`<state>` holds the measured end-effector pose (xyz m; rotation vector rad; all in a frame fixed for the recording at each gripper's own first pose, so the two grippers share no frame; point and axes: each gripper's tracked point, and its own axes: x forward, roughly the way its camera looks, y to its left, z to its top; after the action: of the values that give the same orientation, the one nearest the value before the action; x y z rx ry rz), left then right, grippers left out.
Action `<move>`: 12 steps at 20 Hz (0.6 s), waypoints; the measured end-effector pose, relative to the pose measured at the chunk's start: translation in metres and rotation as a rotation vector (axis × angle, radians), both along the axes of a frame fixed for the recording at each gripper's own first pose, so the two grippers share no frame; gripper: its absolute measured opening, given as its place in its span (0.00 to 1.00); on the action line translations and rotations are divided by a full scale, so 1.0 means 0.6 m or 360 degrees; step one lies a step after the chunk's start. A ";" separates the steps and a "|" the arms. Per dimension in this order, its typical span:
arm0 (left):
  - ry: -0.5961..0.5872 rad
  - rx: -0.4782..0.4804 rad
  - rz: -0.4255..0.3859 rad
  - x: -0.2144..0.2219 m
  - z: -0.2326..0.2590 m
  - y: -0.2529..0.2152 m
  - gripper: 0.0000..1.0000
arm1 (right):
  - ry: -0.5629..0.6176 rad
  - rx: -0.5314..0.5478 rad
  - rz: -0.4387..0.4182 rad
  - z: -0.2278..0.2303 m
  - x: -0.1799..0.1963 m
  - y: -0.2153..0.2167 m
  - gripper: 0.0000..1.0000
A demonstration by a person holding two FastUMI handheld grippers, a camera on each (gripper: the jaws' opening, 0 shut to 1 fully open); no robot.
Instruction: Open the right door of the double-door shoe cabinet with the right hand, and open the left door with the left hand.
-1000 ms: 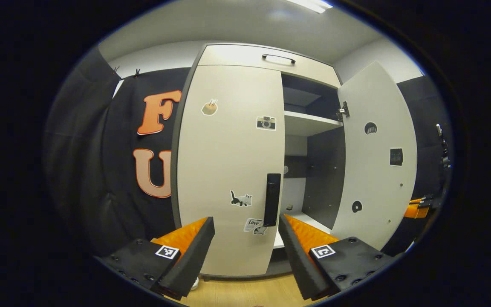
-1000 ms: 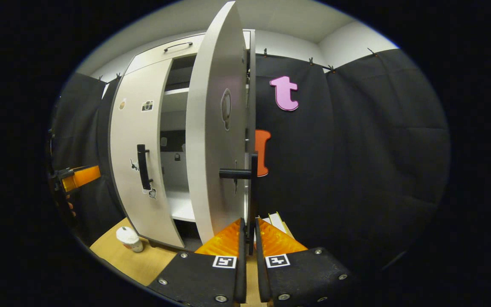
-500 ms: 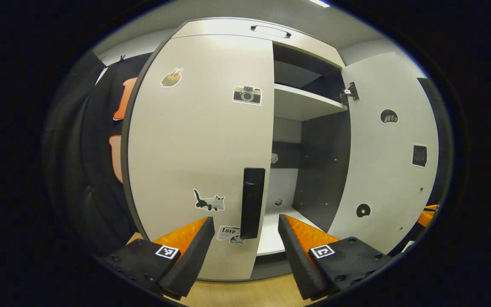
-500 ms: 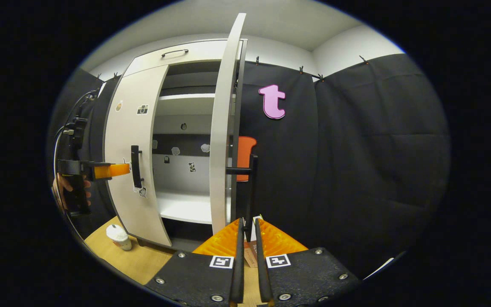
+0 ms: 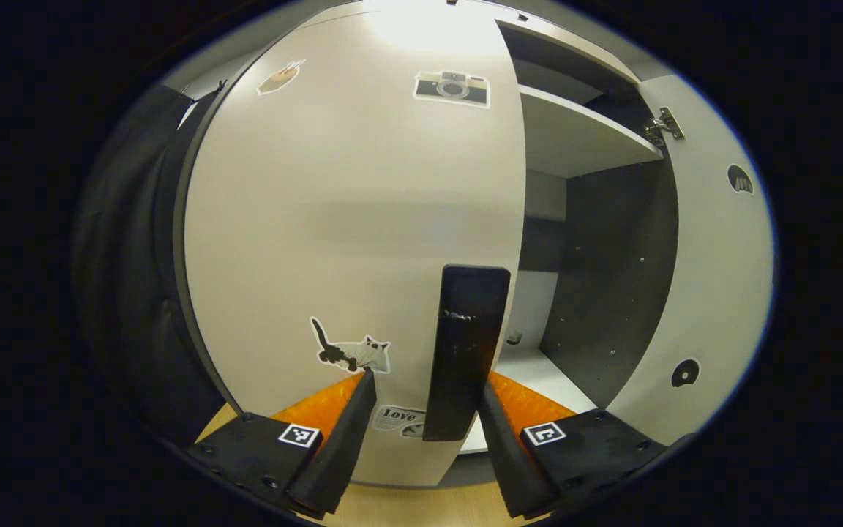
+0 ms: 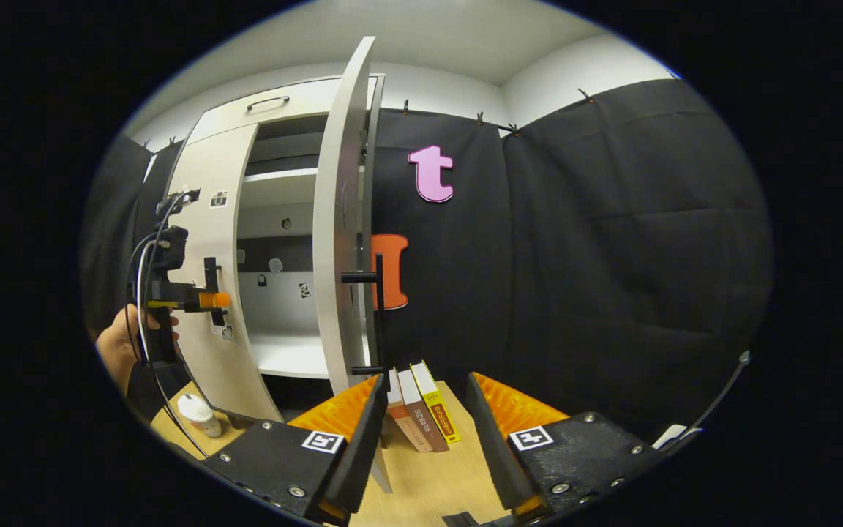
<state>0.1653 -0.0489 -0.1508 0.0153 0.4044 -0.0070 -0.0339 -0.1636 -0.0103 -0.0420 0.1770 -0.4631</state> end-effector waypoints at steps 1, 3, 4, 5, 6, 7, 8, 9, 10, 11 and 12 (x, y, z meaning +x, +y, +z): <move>-0.0030 0.0017 0.0003 0.004 0.004 -0.002 0.86 | 0.0001 0.0005 -0.0005 -0.004 -0.005 -0.002 0.72; -0.0057 0.0022 -0.0003 0.001 0.005 -0.011 0.82 | 0.0004 0.0003 -0.0015 -0.006 -0.012 -0.006 0.75; -0.0056 -0.0001 -0.0017 0.003 0.003 -0.021 0.78 | 0.0002 0.0003 -0.0014 -0.006 -0.011 -0.005 0.75; -0.0067 -0.0008 -0.0031 0.003 0.003 -0.031 0.60 | 0.0001 0.0002 -0.0001 -0.005 -0.010 -0.003 0.76; -0.0074 0.0027 -0.0027 0.001 0.003 -0.031 0.49 | 0.0018 0.0003 0.0018 -0.012 -0.010 0.002 0.76; -0.0080 0.0053 -0.0035 -0.001 0.004 -0.030 0.41 | 0.0051 0.0002 0.0032 -0.022 -0.014 0.007 0.75; -0.0075 0.0059 -0.0042 0.000 0.001 -0.030 0.40 | 0.0068 -0.0003 0.0048 -0.028 -0.016 0.013 0.75; -0.0072 0.0046 -0.0055 -0.001 0.003 -0.030 0.36 | 0.0074 -0.0007 0.0070 -0.031 -0.013 0.020 0.77; -0.0062 0.0014 -0.0060 -0.001 0.002 -0.028 0.35 | 0.0073 -0.0007 0.0095 -0.032 -0.010 0.028 0.77; -0.0055 -0.0021 -0.0055 -0.004 0.002 -0.028 0.31 | 0.0069 -0.0005 0.0117 -0.031 -0.007 0.032 0.77; -0.0054 -0.0042 -0.0053 -0.007 0.002 -0.027 0.31 | 0.0064 0.0000 0.0136 -0.029 -0.005 0.036 0.77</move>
<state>0.1609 -0.0649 -0.1499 -0.0036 0.3703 -0.0448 -0.0372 -0.1423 -0.0277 -0.0588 0.2141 -0.3769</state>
